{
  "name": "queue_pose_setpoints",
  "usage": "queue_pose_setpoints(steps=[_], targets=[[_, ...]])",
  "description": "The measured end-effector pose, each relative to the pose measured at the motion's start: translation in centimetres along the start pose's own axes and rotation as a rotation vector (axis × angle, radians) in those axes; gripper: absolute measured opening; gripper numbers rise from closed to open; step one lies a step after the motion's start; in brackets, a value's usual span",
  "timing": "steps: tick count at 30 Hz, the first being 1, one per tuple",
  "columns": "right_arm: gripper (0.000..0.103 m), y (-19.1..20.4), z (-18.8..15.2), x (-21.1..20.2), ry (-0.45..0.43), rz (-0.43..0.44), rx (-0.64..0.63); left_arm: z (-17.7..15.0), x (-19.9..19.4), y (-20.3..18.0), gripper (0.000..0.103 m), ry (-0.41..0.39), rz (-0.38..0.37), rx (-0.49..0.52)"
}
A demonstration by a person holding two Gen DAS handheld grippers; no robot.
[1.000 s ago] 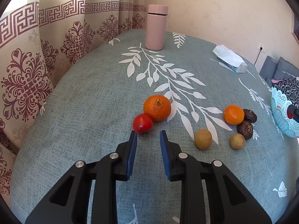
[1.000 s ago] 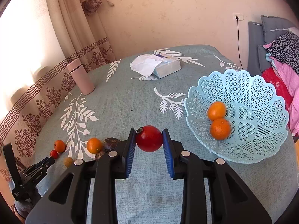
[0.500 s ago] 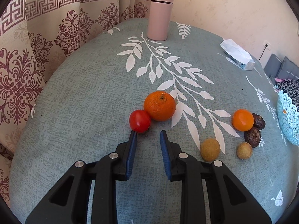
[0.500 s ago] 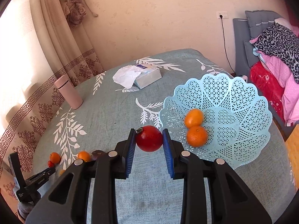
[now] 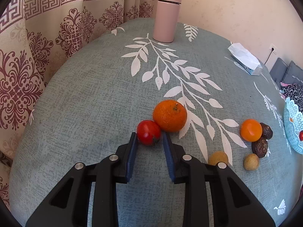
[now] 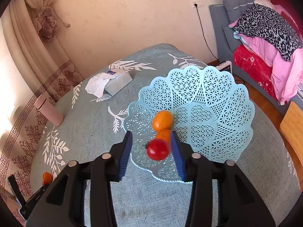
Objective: Organize fruits
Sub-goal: 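Carry the red tomato into the blue basket and open the right tool while the left tool holds its tomato, then carry the red tomato to the blue basket and open the left tool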
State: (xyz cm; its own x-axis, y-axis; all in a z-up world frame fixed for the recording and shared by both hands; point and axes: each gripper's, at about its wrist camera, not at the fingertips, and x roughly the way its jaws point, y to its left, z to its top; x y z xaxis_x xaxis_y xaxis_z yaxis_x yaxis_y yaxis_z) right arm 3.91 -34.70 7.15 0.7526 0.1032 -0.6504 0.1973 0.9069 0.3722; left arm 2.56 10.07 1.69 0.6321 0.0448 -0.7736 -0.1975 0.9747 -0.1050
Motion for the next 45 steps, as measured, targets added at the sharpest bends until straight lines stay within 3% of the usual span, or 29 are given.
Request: queue_pose_setpoints(steps=[1,5,9,17,26,28,30,31,35,39,45], targets=[[0.063,-0.5,0.1,0.1,-0.001,-0.002,0.022,0.0,-0.2,0.0,0.026,-0.003,-0.003,0.000],[0.063,-1.3,0.3,-0.2,-0.017,-0.021,0.047,-0.3,-1.2,-0.2,0.025,-0.030,0.007,0.015],[0.071,-1.9,0.6,-0.8,-0.040,-0.034,0.071,-0.5,-2.6,-0.6,0.023,-0.057,0.003,0.030],[0.072,-3.0,1.3,-1.9,-0.061,-0.036,0.121,-0.9,-5.7,-1.6,0.023,-0.124,-0.009,0.070],[0.072,-2.8,1.3,-2.3,-0.066,-0.021,0.122,-2.1,-5.4,-1.2,0.024,-0.107,0.030,0.078],[0.072,-2.6,1.2,-2.2,-0.060,-0.018,0.117,-2.0,-4.8,-0.9,0.030,-0.098,0.030,0.060],[0.072,-2.5,1.1,-2.0,-0.057,-0.018,0.114,-1.8,-4.4,-1.0,0.060,-0.108,0.030,0.057],[0.072,-2.4,1.1,-1.9,-0.055,-0.018,0.112,-1.7,-4.1,-1.1,0.061,-0.122,0.048,0.064],[0.072,-2.1,0.9,-1.8,-0.052,-0.016,0.104,-0.6,-2.1,-1.6,0.059,-0.103,0.063,0.091],[0.072,-2.0,1.0,-1.9,-0.058,-0.012,0.103,-0.2,0.4,-1.5,0.026,-0.005,0.058,0.078],[0.072,-2.5,1.3,-2.3,-0.071,-0.014,0.117,-1.1,-2.3,-2.4,0.026,-0.036,0.018,0.092]])
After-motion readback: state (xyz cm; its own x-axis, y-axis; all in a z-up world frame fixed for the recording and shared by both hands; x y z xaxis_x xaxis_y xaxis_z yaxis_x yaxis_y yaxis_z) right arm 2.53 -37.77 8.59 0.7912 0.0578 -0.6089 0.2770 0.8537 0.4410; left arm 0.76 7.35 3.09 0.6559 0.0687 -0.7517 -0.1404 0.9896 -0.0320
